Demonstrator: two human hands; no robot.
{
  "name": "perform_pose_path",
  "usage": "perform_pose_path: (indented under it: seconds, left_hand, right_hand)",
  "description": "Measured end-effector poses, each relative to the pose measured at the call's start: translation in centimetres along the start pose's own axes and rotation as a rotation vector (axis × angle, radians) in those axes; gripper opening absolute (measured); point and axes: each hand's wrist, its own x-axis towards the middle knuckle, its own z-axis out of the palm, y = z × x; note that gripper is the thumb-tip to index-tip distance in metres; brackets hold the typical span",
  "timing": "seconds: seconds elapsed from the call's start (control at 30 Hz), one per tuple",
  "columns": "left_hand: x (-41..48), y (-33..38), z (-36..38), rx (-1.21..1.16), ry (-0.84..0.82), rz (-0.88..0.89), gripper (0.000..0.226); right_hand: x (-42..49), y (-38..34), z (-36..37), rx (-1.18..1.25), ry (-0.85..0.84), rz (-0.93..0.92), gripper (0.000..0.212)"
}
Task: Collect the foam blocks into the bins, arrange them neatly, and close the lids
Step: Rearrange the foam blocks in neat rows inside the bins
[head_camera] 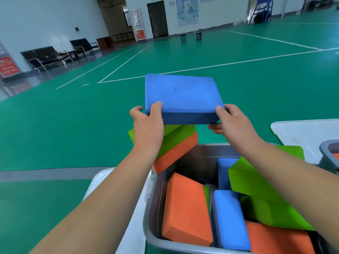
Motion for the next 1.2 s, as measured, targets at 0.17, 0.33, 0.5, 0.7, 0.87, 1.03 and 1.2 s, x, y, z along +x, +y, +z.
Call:
perform_pose_path:
  seconds: [0.17, 0.33, 0.5, 0.7, 0.87, 1.03, 1.2]
  left_hand:
    - [0.4, -1.6, -2.8, 0.217, -0.001, 0.023, 0.056]
    - [0.8, -3.3, -4.8, 0.313, 0.05, 0.076, 0.053]
    - [1.1, -4.7, -6.1, 0.386, 0.009, 0.071, 0.053]
    - [1.6, -5.4, -6.5, 0.42, -0.027, 0.049, 0.059]
    - [1.8, -5.7, -6.7, 0.47, -0.075, 0.025, 0.075]
    - [1.7, -5.1, -6.8, 0.54, -0.069, 0.007, 0.079]
    - [1.6, -3.2, -6.5, 0.673, -0.026, 0.176, 0.065]
  right_hand:
    - [1.0, -0.6, 2.2, -0.105, 0.005, -0.077, 0.047]
    - [1.2, -1.4, 4.8, -0.201, -0.086, -0.135, 0.053]
    - [1.6, -1.5, 6.7, -0.224, -0.136, -0.077, 0.07]
    - [2.0, -0.8, 7.6, -0.287, -0.167, -0.017, 0.073]
    - [2.1, -0.3, 8.1, -0.323, -0.16, -0.032, 0.074]
    - [2.1, 0.1, 8.0, -0.367, -0.164, -0.032, 0.076]
    - [1.9, 0.2, 7.3, -0.459, -0.15, -0.01, 0.068]
